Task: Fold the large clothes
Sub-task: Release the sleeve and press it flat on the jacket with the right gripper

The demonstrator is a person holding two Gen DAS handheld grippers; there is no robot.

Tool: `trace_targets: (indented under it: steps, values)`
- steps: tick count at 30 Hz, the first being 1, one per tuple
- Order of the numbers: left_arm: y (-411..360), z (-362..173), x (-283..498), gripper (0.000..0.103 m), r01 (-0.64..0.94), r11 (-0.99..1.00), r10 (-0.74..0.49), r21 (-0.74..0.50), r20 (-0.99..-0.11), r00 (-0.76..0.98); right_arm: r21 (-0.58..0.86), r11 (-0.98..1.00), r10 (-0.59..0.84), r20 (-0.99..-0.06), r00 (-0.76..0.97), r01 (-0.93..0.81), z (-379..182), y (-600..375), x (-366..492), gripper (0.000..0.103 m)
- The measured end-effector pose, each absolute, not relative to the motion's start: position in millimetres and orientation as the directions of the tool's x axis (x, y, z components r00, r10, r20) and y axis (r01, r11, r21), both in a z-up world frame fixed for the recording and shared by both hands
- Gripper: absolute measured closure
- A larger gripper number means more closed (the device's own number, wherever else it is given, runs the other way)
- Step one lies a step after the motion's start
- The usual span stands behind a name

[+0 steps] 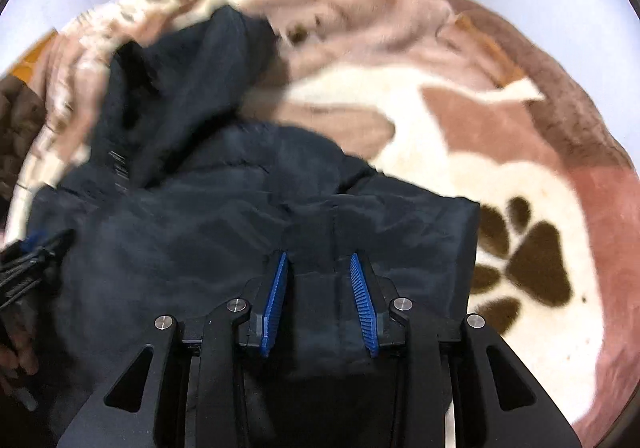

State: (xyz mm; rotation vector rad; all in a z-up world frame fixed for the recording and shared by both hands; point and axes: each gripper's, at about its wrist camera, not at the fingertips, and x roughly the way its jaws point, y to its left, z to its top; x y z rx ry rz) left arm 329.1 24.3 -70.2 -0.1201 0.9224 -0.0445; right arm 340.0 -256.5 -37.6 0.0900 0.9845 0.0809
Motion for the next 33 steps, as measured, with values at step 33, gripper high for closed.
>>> trace_targets:
  steps: [33]
  values:
    - [23,-44,243,0.035,-0.041,0.991,-0.079,-0.128,-0.802,0.591,0.14,0.989,0.146,-0.824,0.547,-0.053,-23,-223,263,0.068]
